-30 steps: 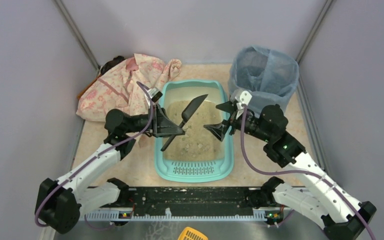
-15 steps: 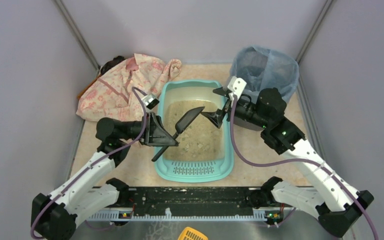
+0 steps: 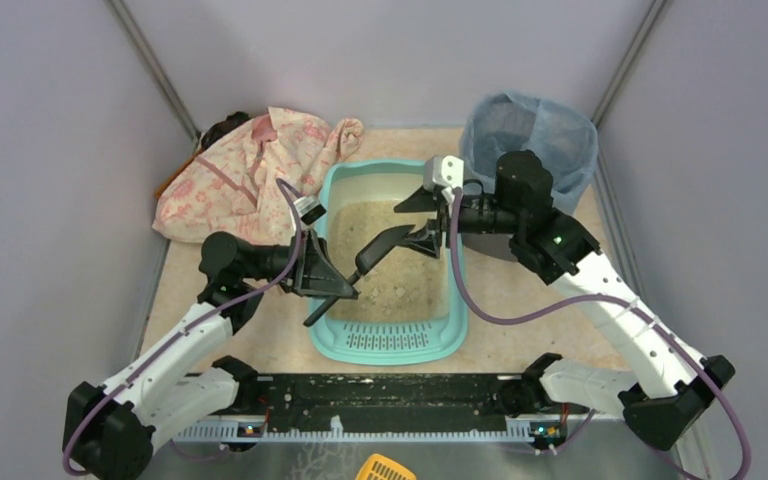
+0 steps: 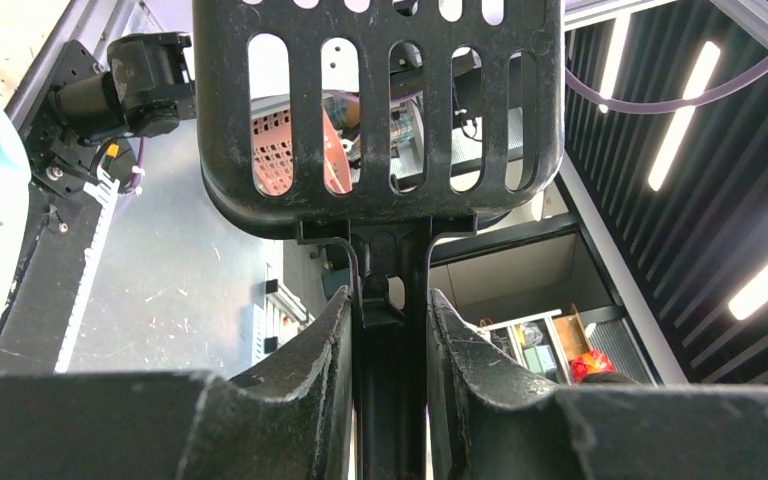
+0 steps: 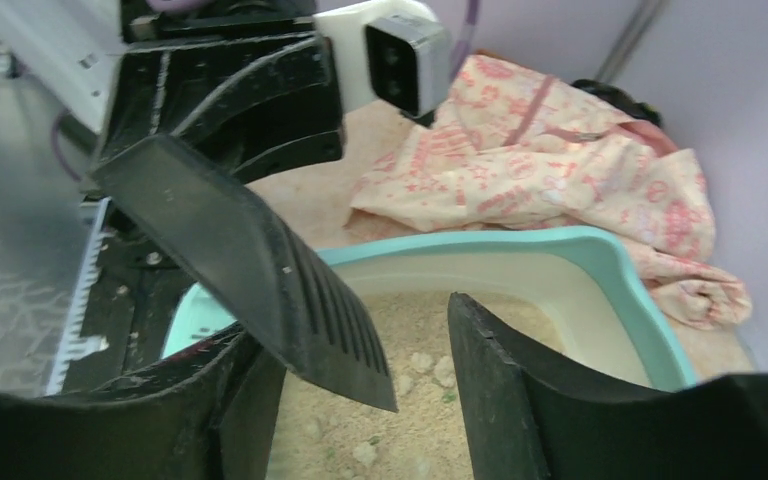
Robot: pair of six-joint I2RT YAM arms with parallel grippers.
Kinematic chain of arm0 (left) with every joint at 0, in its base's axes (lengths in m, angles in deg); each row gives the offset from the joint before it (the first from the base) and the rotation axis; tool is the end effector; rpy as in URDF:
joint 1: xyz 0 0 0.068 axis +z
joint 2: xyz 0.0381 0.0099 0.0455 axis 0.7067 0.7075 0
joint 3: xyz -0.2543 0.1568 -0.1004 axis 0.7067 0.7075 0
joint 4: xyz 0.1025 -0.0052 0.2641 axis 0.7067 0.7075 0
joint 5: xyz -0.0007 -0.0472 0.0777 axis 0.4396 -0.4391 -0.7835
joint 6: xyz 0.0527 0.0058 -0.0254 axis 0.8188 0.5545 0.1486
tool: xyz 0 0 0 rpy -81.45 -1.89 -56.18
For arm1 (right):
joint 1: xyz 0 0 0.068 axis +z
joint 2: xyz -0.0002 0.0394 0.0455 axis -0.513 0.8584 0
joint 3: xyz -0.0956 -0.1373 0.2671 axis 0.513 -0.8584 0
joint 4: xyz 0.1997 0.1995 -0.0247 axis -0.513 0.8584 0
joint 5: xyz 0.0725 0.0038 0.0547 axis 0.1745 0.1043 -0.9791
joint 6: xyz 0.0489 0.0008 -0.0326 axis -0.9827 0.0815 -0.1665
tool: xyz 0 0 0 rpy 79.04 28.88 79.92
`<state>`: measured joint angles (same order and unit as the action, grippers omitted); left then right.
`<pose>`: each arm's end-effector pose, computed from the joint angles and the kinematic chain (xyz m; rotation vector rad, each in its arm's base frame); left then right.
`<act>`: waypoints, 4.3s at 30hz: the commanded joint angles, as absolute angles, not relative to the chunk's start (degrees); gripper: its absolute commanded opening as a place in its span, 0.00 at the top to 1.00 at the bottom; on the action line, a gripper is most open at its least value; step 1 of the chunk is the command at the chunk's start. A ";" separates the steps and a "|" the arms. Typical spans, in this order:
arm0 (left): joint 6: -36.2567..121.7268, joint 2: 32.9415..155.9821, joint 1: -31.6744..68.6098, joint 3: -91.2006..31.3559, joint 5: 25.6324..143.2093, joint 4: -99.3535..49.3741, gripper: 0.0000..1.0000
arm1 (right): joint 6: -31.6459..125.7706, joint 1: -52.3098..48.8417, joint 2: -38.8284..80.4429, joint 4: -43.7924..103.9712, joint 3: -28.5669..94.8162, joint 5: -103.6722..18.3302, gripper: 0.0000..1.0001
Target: Clean the litter box
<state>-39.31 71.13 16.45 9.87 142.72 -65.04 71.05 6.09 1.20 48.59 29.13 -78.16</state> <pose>0.1463 -0.1240 0.3569 0.4046 1.9181 -2.2751 0.1666 0.1617 0.4738 -1.2661 1.2340 0.8980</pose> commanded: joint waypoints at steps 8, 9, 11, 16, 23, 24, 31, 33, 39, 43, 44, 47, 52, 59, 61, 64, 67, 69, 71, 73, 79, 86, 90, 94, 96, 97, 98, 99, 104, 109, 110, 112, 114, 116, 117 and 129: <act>-34.81 70.66 16.36 6.72 143.30 -62.26 0.96 | 71.28 6.05 -1.50 47.45 26.96 -85.85 1.00; -32.77 70.76 16.36 6.17 143.21 -60.25 0.85 | 70.42 6.04 -1.92 46.81 26.61 -84.75 1.00; -26.20 71.12 16.32 4.17 142.49 -52.61 0.62 | 67.90 5.97 -2.41 44.32 25.96 -82.00 1.00; 5.07 70.00 16.23 -11.22 126.05 -6.87 0.27 | 62.91 5.94 -2.51 40.73 24.69 -75.97 1.00; 20.00 60.08 16.24 -15.65 102.16 5.95 0.01 | 51.16 3.95 1.06 38.45 25.29 -70.24 1.00; 20.69 57.46 16.25 -13.86 98.60 5.00 0.01 | 49.74 3.70 1.82 38.19 25.58 -70.83 1.00; 23.50 37.21 16.24 -0.18 77.87 1.11 0.07 | 36.66 3.09 5.00 35.95 29.43 -68.07 1.00; 23.79 33.25 16.30 1.60 74.42 -0.30 0.06 | 34.36 3.11 6.13 36.92 31.39 -67.23 1.00; 24.88 28.44 16.36 7.16 74.73 -10.20 0.01 | 22.51 3.15 7.39 26.45 29.00 -72.75 1.00; 23.88 30.01 16.27 8.90 79.03 -18.94 0.01 | 19.23 3.24 5.98 22.27 24.81 -69.89 1.00; 23.36 30.55 16.33 9.02 80.07 -21.61 0.01 | 19.26 3.24 5.93 22.80 24.52 -69.00 1.00; 20.98 33.36 16.39 8.96 85.33 -31.85 0.01 | 17.93 3.24 6.26 21.84 23.13 -69.70 1.00; 19.39 36.34 16.31 7.97 92.43 -38.58 0.04 | 17.46 3.33 5.16 20.86 21.55 -69.88 1.00; 20.04 40.39 16.28 5.22 96.76 -40.02 0.10 | 19.88 3.68 2.35 24.40 20.59 -71.95 1.00; 20.38 41.37 16.26 4.42 97.95 -40.48 0.13 | 21.10 3.64 1.58 26.29 20.23 -72.28 1.00; 21.73 43.25 16.27 2.59 99.69 -39.35 0.15 | 22.79 3.68 0.44 28.99 19.83 -72.26 1.00; 22.46 45.06 16.32 1.21 101.99 -38.37 0.18 | 23.88 3.68 -0.18 31.31 19.49 -73.36 1.00; 22.41 45.46 16.31 1.05 102.77 -38.66 0.21 | 24.40 3.70 -0.41 32.63 19.43 -74.07 1.00; 22.45 45.49 16.31 0.97 103.01 -38.80 0.24 | 25.07 3.68 -0.81 33.61 19.24 -74.11 1.00; 22.37 45.58 16.23 0.99 103.47 -39.00 0.26 | 25.33 3.68 -1.07 34.07 19.06 -74.29 1.00; 21.42 45.95 16.27 1.62 105.60 -39.90 0.43 | 25.07 3.68 -1.43 33.83 18.80 -74.85 1.00; 20.77 46.26 16.34 1.93 109.70 -39.77 0.45 | 24.60 3.68 -1.54 32.97 19.02 -74.51 1.00; 20.84 45.49 16.31 2.48 110.02 -39.10 0.45 | 24.47 3.67 -1.52 32.65 19.60 -74.33 1.00; 20.95 44.63 16.29 2.93 109.56 -38.32 0.52 | 24.35 3.68 -1.47 32.28 19.48 -74.26 1.00; 21.12 44.42 16.31 3.19 109.40 -38.14 0.52 | 24.27 3.68 -1.55 32.09 19.47 -74.20 1.00; 21.13 44.37 16.27 3.30 109.45 -38.08 0.52 | 24.24 3.68 -1.64 32.05 19.59 -74.08 1.00; 21.10 44.42 16.30 3.38 109.51 -37.87 0.52 | 24.26 3.68 -1.71 32.02 19.74 -74.01 1.00; 21.03 44.40 16.29 3.42 109.66 -37.89 0.52 | 24.20 3.68 -1.74 32.04 19.84 -73.89 1.00; 20.75 44.50 16.30 3.83 110.88 -38.30 0.57 | 24.52 3.68 -1.20 32.16 20.36 -73.44 1.00; 20.14 44.49 16.31 4.33 111.04 -38.24 0.41 | 24.67 3.68 -0.10 31.70 21.50 -73.61 1.00; 20.13 44.26 16.27 4.48 110.85 -38.26 0.40 | 24.65 3.68 -0.08 31.76 21.64 -73.62 1.00; 20.20 43.97 16.32 4.68 110.75 -38.21 0.40 | 24.65 3.68 0.19 31.63 21.66 -73.74 1.00; 20.42 43.91 16.31 4.66 110.75 -37.95 0.40 | 24.61 3.68 0.22 31.37 21.51 -73.78 1.00; 20.64 43.98 16.36 4.79 110.93 -37.79 0.41 | 24.60 3.68 0.11 31.32 21.39 -73.67 1.00; 20.66 44.00 16.30 4.73 110.86 -37.75 0.44 | 24.61 3.68 0.03 31.29 21.40 -73.62 1.00; 21.01 44.35 16.28 3.79 110.07 -37.92 1.00 | 24.52 3.68 -0.19 31.34 20.71 -74.04 1.00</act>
